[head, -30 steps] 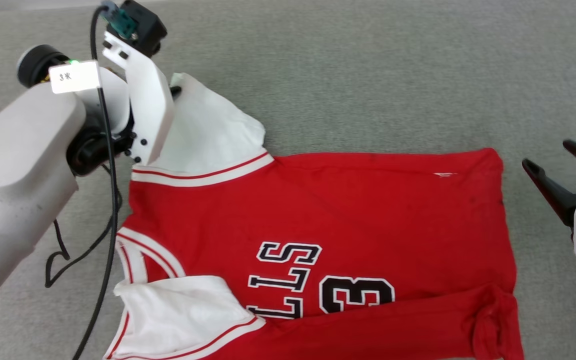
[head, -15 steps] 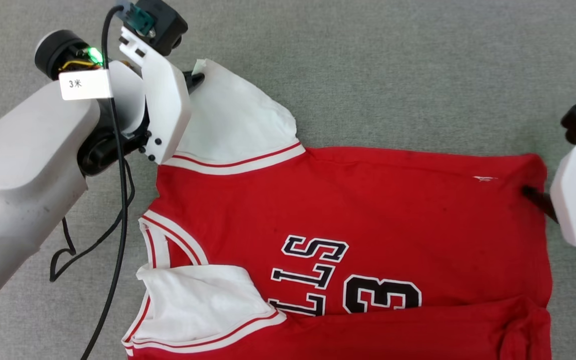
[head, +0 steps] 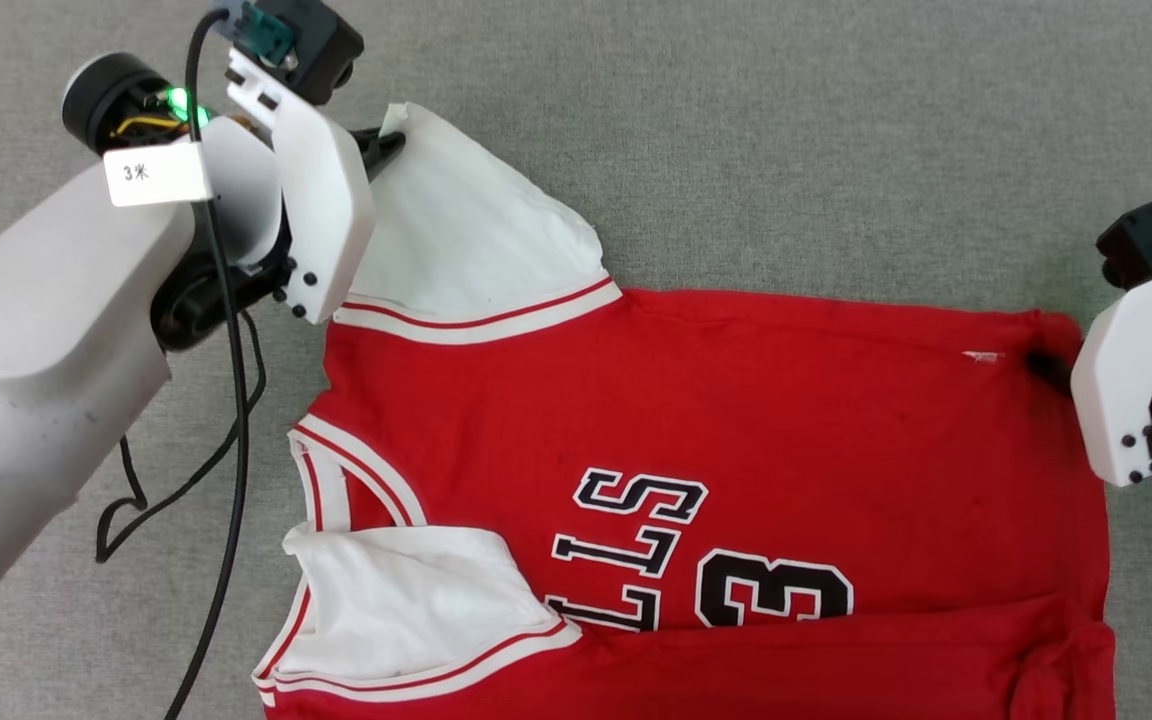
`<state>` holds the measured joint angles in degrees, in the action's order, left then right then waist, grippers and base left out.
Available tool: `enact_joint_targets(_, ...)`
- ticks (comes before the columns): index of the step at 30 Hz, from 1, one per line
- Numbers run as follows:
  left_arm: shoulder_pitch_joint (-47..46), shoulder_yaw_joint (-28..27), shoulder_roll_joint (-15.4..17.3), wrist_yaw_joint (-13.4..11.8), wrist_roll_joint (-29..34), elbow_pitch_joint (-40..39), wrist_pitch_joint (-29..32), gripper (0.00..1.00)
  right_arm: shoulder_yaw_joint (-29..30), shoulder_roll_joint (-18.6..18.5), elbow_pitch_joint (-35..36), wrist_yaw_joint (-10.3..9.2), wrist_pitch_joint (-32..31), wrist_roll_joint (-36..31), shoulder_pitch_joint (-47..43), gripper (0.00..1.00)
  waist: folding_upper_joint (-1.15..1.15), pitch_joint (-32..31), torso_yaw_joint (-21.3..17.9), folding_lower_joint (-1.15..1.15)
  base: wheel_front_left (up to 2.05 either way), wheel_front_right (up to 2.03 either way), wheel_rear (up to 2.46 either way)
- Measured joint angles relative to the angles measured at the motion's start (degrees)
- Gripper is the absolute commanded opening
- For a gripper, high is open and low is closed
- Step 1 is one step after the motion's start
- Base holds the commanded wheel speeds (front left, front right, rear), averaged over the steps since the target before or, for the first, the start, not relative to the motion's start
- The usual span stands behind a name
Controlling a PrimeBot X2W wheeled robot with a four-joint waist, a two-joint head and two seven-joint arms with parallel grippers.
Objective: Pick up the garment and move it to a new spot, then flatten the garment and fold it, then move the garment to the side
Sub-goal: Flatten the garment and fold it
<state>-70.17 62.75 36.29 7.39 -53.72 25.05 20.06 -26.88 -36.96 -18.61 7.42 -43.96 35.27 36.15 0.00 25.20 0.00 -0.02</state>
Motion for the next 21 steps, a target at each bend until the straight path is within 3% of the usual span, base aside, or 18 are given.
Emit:
enact_joint_targets(9,4.4,0.6,0.6,0.0,-1.8,1.0,-4.1,0.0,0.3,0.7,-1.0,0.09,11.2,1.7,-3.9,0.0,0.0,-5.9,-0.3,0.01,0.0,0.0,0.0)
enact_joint_targets(13,8.3,0.8,2.2,-0.1,-3.0,-0.6,-5.7,0.0,1.7,0.3,1.1,0.09,14.8,2.0,-7.6,0.0,0.0,-9.5,-0.1,0.01,0.0,0.0,0.0)
enact_joint_targets(21,18.3,1.7,7.5,-3.5,-5.5,-8.2,-7.7,0.0,6.0,-0.4,6.9,0.09,17.2,2.1,-18.1,0.0,0.0,-16.4,0.7,0.01,0.0,0.0,0.0)
